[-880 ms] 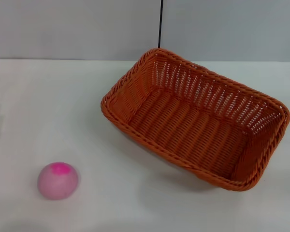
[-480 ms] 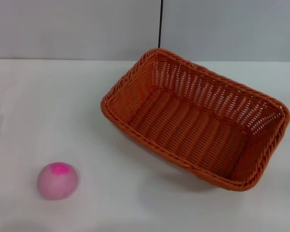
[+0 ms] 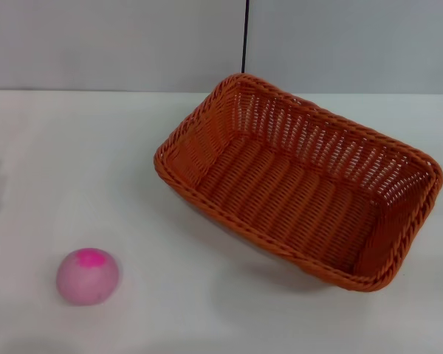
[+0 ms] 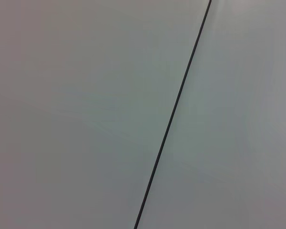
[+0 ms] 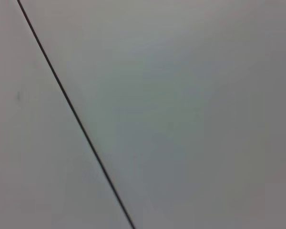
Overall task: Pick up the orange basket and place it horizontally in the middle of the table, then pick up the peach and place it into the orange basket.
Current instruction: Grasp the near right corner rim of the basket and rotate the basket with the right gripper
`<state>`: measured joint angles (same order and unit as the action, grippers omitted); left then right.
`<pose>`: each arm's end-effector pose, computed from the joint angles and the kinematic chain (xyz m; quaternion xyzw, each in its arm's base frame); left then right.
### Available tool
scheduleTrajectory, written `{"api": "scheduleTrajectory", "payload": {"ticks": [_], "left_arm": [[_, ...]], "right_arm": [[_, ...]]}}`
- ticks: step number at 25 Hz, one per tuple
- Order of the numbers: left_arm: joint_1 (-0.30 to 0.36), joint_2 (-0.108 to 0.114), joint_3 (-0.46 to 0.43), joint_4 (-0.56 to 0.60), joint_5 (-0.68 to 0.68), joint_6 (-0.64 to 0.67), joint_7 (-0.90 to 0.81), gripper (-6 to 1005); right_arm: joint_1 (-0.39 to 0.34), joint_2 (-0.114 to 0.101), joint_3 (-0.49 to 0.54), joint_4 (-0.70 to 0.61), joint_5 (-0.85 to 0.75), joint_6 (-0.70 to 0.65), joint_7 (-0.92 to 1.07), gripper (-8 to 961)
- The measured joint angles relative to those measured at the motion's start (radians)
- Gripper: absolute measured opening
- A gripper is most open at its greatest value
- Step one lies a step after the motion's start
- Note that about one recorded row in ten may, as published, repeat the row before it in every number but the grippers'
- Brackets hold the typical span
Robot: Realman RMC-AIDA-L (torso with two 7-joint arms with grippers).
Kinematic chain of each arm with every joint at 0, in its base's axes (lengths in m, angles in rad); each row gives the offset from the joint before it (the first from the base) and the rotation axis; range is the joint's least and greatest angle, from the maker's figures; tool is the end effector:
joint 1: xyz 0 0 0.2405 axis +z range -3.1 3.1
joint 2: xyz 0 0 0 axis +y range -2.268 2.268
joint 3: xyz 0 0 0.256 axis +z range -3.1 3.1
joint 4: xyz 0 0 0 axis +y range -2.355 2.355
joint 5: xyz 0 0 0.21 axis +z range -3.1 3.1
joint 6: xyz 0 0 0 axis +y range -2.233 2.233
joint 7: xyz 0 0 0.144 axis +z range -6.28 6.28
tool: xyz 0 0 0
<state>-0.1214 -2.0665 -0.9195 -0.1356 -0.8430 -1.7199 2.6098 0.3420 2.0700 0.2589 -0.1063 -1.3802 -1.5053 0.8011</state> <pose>-0.3620 0.2047 0.0467 -0.5419 -0.2457 -0.4947 0.6335 0.3866 0.2687 0.0893 -0.4674 0.3154 0.5090 0.6503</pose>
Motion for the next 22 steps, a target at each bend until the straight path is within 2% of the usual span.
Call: {"api": "scheduleTrajectory", "payload": {"ticks": [3, 7, 10, 12, 13, 14, 17, 22], "left_arm": [[0.000, 0.000, 0.001, 0.001, 0.001, -0.001, 0.000, 680], [0.000, 0.000, 0.001, 0.001, 0.001, -0.001, 0.000, 678], [0.002, 0.000, 0.001, 0.002, 0.001, -0.002, -0.001, 676], [0.002, 0.000, 0.001, 0.002, 0.001, -0.002, -0.001, 496], [0.002, 0.000, 0.001, 0.002, 0.001, -0.002, -0.001, 486], [0.002, 0.000, 0.001, 0.002, 0.001, -0.002, -0.001, 476], [0.002, -0.001, 0.001, 0.002, 0.001, -0.001, -0.001, 446], [0.003, -0.001, 0.001, 0.002, 0.001, 0.000, -0.001, 436]], "right_arm": [[0.000, -0.001, -0.009, -0.021, 0.000, -0.002, 0.137, 427], [-0.002, -0.002, -0.009, -0.042, 0.000, -0.017, 0.224, 428], [-0.008, -0.002, -0.051, -0.090, -0.026, -0.081, 0.261, 429], [-0.011, -0.002, -0.110, -0.143, -0.053, -0.138, 0.272, 429], [-0.011, -0.005, -0.186, -0.202, -0.064, -0.162, 0.318, 430], [-0.011, -0.005, -0.186, -0.202, -0.064, -0.162, 0.318, 430], [-0.006, -0.026, -0.372, -0.346, -0.087, -0.161, 0.478, 431], [0.027, -0.082, -0.541, -0.577, -0.215, -0.161, 0.783, 432]]}}
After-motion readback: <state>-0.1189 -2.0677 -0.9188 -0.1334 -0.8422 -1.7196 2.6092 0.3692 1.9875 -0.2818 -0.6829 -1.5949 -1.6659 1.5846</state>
